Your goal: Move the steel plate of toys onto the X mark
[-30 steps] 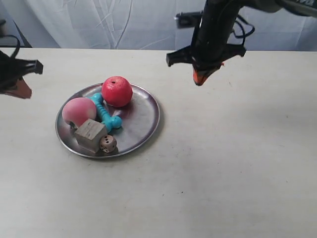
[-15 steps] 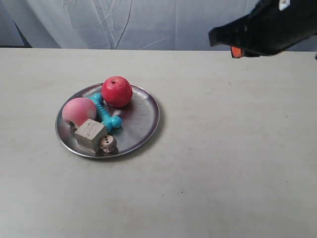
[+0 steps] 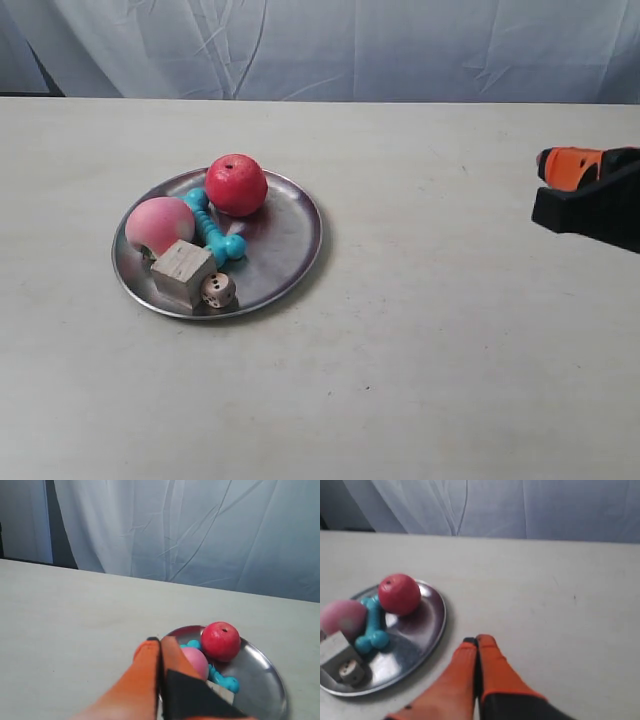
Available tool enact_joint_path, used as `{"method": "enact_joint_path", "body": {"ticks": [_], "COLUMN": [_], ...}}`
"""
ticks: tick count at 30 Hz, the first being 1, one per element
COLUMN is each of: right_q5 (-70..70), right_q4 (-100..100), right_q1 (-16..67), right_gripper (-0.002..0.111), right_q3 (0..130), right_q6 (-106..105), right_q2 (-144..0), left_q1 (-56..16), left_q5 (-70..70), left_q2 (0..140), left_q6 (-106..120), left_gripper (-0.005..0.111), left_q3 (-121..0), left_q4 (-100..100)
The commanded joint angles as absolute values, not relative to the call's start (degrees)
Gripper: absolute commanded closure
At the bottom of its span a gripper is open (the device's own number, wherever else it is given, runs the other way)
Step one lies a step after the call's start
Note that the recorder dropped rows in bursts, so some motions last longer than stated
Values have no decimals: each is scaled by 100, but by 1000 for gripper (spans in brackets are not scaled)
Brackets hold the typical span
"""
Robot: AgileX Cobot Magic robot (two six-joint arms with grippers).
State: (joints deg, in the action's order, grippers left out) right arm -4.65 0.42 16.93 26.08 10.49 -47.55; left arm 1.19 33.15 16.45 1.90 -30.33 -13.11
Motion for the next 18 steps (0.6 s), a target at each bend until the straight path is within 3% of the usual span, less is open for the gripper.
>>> {"method": "enact_joint_path", "body": {"ticks": [1, 5, 10, 18], "right_q5": [-284, -232, -244, -244], "right_q4": [58, 58, 58, 58], "right_q1": [1675, 1675, 1675, 1675], "right_gripper": [108, 108, 108, 108], "right_q3": [2562, 2562, 2562, 2562], "right_q6": [1061, 1061, 1061, 1061], "right_q2": [-4532, -4519, -4519, -4519], "left_q1": [101, 101, 101, 101], "left_q5": [3467, 2504, 1395, 1249], "left_q2": [1506, 1506, 1506, 1506], "left_q6": [46, -189, -90, -90], "left_gripper": [107, 107, 107, 107], "left_q3": [-2985, -2875, -2853, -2853], "left_q4": [-1740, -3167, -3197, -3197]}}
